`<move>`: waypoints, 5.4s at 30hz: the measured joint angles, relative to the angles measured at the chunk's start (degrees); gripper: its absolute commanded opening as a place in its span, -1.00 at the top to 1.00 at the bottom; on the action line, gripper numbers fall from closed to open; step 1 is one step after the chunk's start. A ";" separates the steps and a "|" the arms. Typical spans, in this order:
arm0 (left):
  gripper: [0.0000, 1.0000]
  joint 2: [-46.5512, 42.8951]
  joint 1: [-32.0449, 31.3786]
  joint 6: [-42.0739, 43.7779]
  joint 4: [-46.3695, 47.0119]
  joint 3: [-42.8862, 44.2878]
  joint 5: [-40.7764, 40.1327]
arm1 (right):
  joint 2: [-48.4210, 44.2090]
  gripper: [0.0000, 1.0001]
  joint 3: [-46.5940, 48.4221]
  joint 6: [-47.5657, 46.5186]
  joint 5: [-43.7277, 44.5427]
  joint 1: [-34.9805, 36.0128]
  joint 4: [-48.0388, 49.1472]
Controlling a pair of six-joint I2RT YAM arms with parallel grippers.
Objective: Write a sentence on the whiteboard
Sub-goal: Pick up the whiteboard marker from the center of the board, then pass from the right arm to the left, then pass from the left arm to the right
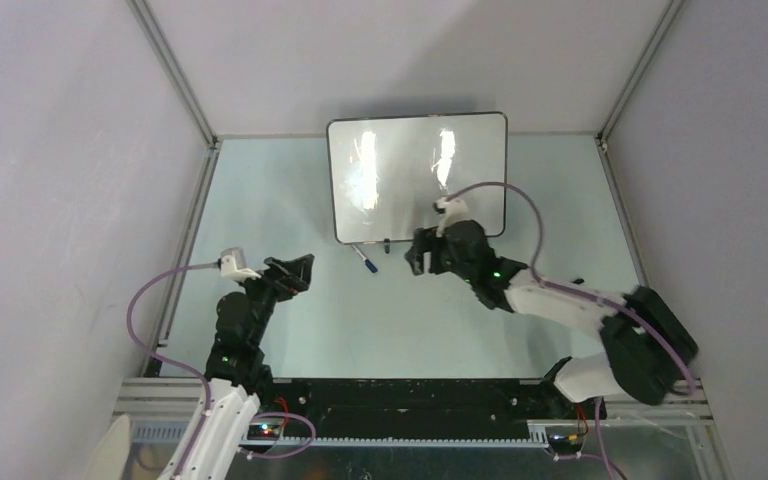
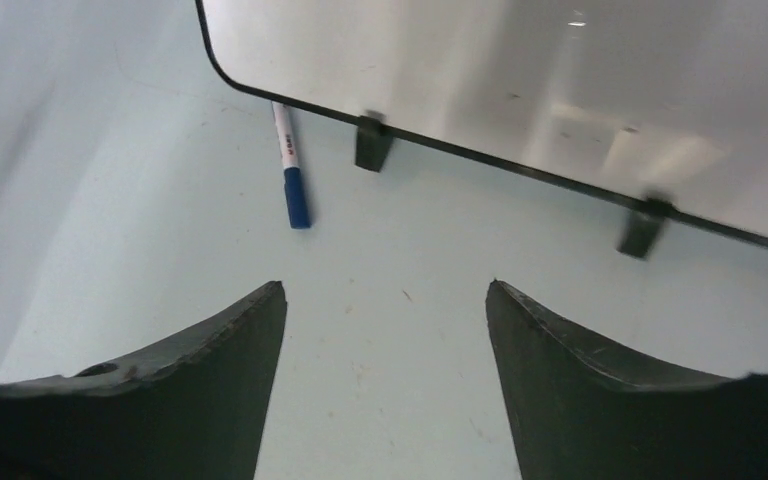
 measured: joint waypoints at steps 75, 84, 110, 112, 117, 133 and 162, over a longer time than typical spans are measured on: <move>-0.62 13.33 0.00 -23.76 -0.31 1.55 12.09 | 17.25 1.00 23.26 -0.55 -1.92 22.49 -27.02; -0.27 14.45 0.00 -30.21 2.27 1.55 15.23 | 15.50 1.00 23.17 -0.15 -3.23 22.95 -23.54; 1.00 12.72 -3.23 -33.40 2.16 1.38 14.38 | 15.47 0.79 23.17 -0.20 -9.01 22.97 -20.90; 1.00 12.46 -3.23 -33.35 1.90 1.38 14.34 | 15.50 -0.05 23.17 -0.24 -9.01 22.97 -20.94; 1.00 10.99 -3.23 -32.96 0.94 1.38 14.34 | 15.47 -0.33 23.17 -0.17 -8.72 23.02 -21.05; 1.00 10.49 -7.69 -21.70 4.48 5.09 21.70 | 15.30 0.17 28.92 0.28 -15.39 19.23 -20.61; -0.92 12.83 -21.97 -7.63 25.53 -1.22 16.28 | -4.63 1.00 12.17 8.33 -12.39 6.16 -11.85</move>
